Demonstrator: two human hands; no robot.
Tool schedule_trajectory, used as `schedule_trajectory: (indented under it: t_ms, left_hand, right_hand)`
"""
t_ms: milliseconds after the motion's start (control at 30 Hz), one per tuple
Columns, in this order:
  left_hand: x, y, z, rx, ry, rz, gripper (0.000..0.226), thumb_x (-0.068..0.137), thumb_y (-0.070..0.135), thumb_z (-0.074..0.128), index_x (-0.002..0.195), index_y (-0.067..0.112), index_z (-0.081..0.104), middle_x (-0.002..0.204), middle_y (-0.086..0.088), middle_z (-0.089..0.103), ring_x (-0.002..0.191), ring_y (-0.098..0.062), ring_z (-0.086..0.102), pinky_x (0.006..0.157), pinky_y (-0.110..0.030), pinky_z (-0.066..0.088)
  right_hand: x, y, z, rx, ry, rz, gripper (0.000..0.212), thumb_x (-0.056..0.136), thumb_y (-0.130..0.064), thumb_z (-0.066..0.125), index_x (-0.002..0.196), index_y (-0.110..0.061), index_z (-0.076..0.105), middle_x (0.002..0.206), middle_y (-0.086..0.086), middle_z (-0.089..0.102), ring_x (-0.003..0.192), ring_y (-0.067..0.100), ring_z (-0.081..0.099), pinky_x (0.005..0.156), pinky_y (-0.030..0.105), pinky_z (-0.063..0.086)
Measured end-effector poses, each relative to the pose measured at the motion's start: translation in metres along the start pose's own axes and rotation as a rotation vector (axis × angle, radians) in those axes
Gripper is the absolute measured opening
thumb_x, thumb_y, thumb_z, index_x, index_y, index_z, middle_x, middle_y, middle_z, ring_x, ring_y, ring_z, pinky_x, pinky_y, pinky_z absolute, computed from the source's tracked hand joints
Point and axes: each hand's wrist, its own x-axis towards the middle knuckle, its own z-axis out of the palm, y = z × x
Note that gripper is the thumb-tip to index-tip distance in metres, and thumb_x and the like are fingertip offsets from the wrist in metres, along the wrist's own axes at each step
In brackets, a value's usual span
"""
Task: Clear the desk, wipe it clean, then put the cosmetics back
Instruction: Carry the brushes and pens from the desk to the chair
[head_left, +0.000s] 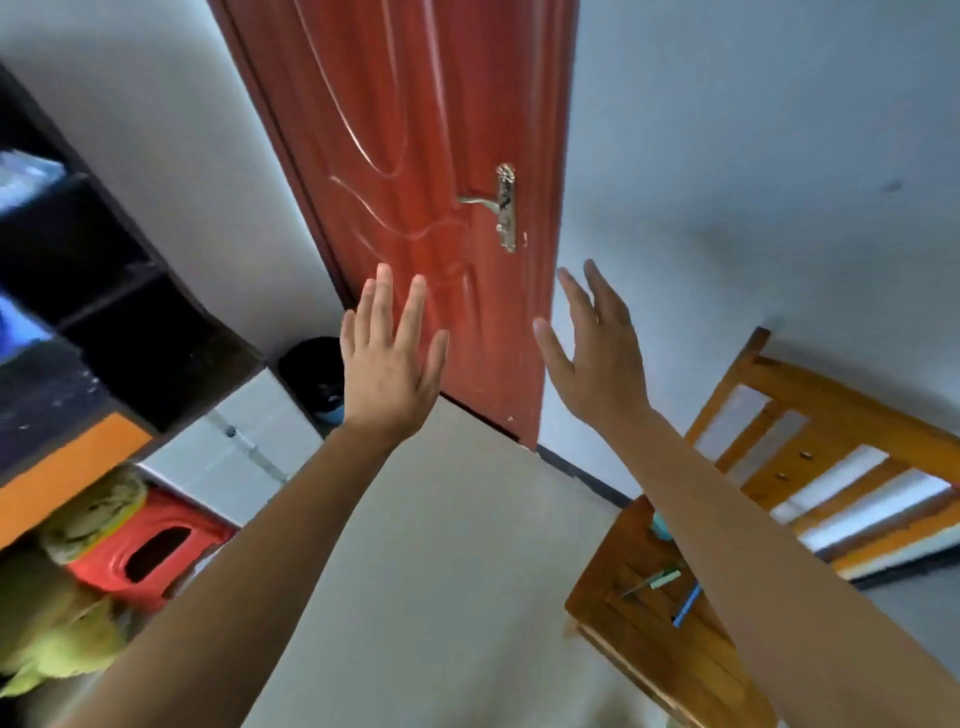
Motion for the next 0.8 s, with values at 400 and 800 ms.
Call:
schedule_trajectory:
  t_ms: [400,800]
  left_hand:
    - [-0.164,-0.364,-0.257,0.236,0.291,-0.515,0.061,0.100,0.045,0.038,0.153,0.016,0.032,0.162,-0.016,0.018,0.149,-0.035,0.019,0.116,-0.057,0.024]
    - [-0.236,-0.548,-0.263,0.256,0.212,-0.906,0.063,0.101,0.045,0.041,0.156,0.020,0.025,0.165,-0.011,0.012,0.151,-0.028,0.011,0.119,-0.050,0.019]
  right_hand:
    - [-0.003,-0.403,0.229,0.268,-0.204,-0.428,0.060,0.100,-0.042,0.054,0.153,-0.018,0.038,0.161,0.015,0.029,0.144,0.031,0.034,0.112,0.044,0.036]
    - [-0.008,-0.551,0.425,0.369,-0.499,-0.533,0.057,0.100,-0.042,0.052,0.151,-0.018,0.041,0.160,0.011,0.032,0.146,0.025,0.031,0.114,0.035,0.031]
